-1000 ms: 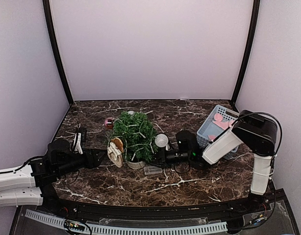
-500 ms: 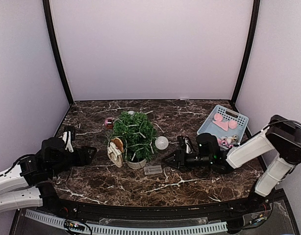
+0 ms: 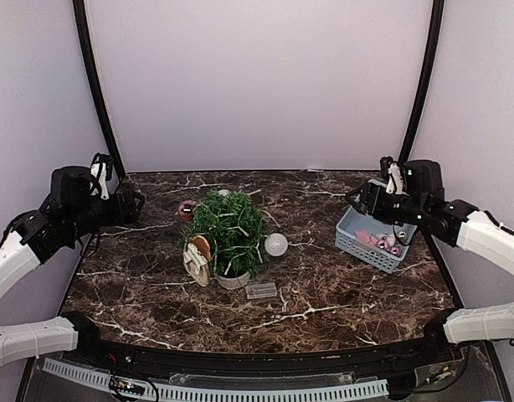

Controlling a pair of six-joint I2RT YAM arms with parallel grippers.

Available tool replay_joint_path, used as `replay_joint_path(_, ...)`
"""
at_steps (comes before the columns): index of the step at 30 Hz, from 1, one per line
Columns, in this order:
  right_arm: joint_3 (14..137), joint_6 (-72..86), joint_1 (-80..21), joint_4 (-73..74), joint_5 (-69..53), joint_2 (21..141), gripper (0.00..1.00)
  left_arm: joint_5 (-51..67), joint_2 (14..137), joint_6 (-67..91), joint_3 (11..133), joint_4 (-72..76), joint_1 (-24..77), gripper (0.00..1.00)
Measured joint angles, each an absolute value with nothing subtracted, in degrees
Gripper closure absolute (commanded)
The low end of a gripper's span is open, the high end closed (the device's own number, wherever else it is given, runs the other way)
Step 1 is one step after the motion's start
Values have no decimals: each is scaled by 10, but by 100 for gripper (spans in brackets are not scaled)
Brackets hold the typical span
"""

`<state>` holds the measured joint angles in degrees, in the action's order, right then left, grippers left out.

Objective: Decorate the small christmas tree
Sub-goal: Pick up the ornament ball from the bin.

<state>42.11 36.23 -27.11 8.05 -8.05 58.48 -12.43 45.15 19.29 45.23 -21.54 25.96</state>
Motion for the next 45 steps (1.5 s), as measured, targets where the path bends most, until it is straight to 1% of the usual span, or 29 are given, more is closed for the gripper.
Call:
replay_joint_path(2,470,329,-244,124,-62,612,24,-105,474,168,474,-215,239,15)
replay_joint_path(5,530,283,-199,166,-39,670,27,-75,499,138,494,-211,212,15)
replay_joint_path(7,550,261,-169,175,-29,704,30,-58,511,121,502,-205,193,15)
replay_joint_path(10,576,238,-122,185,-18,761,32,-26,523,96,509,-190,158,15)
replay_joint_path(14,608,214,-89,208,3,819,32,-8,526,63,509,-168,137,15)
replay_joint_path(19,614,191,-86,246,30,830,33,-1,526,21,503,-132,137,15)
replay_joint_path(26,557,203,-86,287,54,799,44,1,522,-10,458,-98,136,15)
replay_joint_path(29,535,214,-86,299,49,801,47,2,516,-15,452,-92,136,15)
replay_joint_path(38,529,227,-93,293,28,854,46,8,513,-18,452,-82,136,16)
replay_joint_path(45,529,235,-114,288,63,900,43,13,510,-17,451,-82,136,16)
